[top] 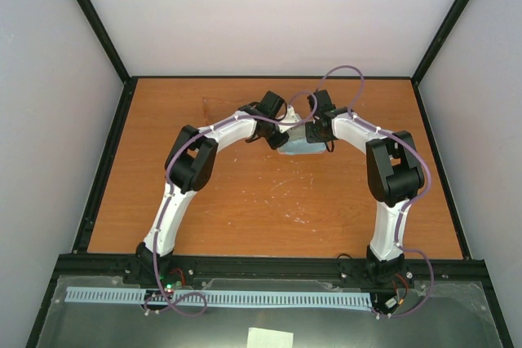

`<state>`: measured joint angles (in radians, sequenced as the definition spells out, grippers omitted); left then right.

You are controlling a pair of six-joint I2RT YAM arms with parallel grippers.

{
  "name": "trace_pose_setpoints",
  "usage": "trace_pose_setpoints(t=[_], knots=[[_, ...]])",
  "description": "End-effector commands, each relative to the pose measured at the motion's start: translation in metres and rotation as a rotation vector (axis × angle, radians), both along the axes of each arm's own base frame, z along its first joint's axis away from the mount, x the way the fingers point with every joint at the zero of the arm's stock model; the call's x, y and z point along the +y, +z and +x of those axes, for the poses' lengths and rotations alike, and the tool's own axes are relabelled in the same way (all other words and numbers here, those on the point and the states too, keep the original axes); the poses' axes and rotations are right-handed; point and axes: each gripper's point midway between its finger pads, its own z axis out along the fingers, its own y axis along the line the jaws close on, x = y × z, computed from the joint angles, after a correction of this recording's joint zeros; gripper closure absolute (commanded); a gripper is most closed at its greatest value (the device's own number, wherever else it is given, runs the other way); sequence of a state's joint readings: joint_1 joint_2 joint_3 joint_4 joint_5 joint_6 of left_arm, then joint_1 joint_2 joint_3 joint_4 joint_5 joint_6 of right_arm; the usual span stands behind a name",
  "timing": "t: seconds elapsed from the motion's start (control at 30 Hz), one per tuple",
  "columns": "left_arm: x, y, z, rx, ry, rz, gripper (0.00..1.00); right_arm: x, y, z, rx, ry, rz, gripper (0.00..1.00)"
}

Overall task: Organize the sunglasses
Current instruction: Place the glasses cleaning cloth in the sunglasses case.

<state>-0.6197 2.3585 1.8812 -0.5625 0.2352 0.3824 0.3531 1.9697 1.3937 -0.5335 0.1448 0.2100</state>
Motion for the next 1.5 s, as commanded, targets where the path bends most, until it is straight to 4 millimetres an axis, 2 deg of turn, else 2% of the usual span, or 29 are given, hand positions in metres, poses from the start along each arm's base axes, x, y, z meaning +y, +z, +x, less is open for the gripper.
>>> trace_pose_setpoints(t=[0.0, 0.17, 0.37, 0.5, 0.63, 0.77, 0.8, 0.83, 1.03, 1.33, 1.47], knots=[[-0.008, 0.025, -0.007, -0.015, -0.033, -0.029, 0.84, 0.002, 0.007, 0.006, -0.023, -0.011, 0.012, 0.97], [-0.004, 0.014, -0.01, 0.004, -0.031, 0.0, 0.82, 0.002, 0.006, 0.003, -0.017, -0.012, 0.013, 0.97], [-0.003, -0.003, -0.016, 0.04, -0.039, 0.043, 0.75, 0.0, 0.009, 0.002, -0.023, -0.018, 0.012, 0.97], [-0.002, -0.012, -0.022, 0.061, -0.046, 0.055, 0.74, 0.0, 0.008, -0.001, -0.024, -0.017, 0.017, 0.97], [-0.003, -0.025, -0.027, 0.077, -0.049, 0.067, 0.8, 0.0, 0.006, -0.004, -0.018, -0.014, 0.021, 0.97], [-0.004, -0.034, -0.029, 0.091, -0.05, 0.074, 0.92, -0.001, 0.005, -0.006, -0.016, -0.012, 0.018, 0.97], [-0.004, -0.035, -0.029, 0.094, -0.052, 0.073, 0.98, -0.001, 0.005, -0.006, -0.017, -0.011, 0.016, 0.97], [-0.005, -0.036, -0.031, 0.099, -0.054, 0.071, 0.99, -0.002, 0.005, -0.006, -0.017, -0.012, 0.016, 0.97], [-0.005, -0.032, -0.031, 0.099, -0.051, 0.067, 1.0, -0.002, 0.006, -0.005, -0.024, -0.015, 0.023, 0.97], [-0.009, 0.011, -0.004, -0.052, -0.023, 0.052, 1.0, -0.002, 0.013, -0.001, -0.051, -0.022, 0.027, 0.97], [-0.009, 0.021, 0.006, -0.091, -0.013, 0.052, 1.0, -0.002, 0.012, 0.001, -0.053, -0.024, 0.026, 0.97]])
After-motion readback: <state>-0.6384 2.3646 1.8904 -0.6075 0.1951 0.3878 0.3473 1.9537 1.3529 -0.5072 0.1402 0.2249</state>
